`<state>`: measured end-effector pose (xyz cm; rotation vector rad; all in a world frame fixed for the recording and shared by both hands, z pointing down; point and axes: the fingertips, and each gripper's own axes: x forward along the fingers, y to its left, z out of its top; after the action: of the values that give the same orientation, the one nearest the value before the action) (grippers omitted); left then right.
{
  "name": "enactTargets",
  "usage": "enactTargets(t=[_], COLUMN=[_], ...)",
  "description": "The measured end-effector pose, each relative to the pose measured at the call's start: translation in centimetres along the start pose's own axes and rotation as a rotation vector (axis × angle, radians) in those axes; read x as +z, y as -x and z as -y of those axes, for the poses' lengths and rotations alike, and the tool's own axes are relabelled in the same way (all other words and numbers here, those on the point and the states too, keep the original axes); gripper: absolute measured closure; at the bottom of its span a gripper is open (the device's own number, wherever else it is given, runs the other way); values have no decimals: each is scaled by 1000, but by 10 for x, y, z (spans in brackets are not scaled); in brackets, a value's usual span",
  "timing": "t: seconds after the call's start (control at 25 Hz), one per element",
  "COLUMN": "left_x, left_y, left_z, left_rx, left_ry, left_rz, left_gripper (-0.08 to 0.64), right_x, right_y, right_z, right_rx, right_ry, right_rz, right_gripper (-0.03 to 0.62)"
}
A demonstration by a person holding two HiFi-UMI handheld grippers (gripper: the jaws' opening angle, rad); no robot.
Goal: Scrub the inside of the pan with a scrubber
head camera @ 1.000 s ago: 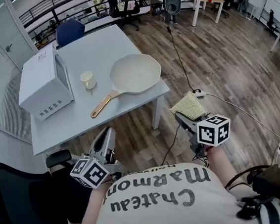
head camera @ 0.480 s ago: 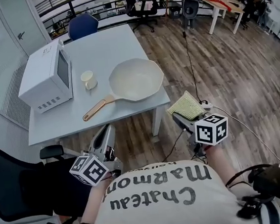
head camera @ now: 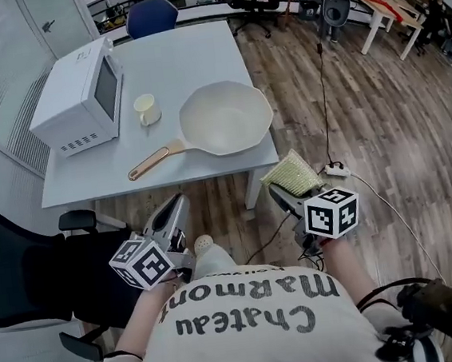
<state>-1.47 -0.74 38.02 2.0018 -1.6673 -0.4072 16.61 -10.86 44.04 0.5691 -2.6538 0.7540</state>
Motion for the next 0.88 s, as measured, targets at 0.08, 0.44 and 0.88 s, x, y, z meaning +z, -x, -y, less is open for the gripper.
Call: enactTargets(t=[0.08,0.44,0.88], left_x=[-3,11,53], left_y=[-6,-39,-103], left_z=[1,-25,-87], left_rx=[-4,-8,-20], left_ry=[-5,-27,-28], left_rz=[-18,-51,-62], left_gripper=[526,526,526], right_x=[5,9,49], right_y=[-5,-39,-94], right_z=[-4,5,38], right_rx=[31,40,0], right_ry=[-12,-82,-113], right_rz=[7,-14,-38], right_gripper=[540,540,540])
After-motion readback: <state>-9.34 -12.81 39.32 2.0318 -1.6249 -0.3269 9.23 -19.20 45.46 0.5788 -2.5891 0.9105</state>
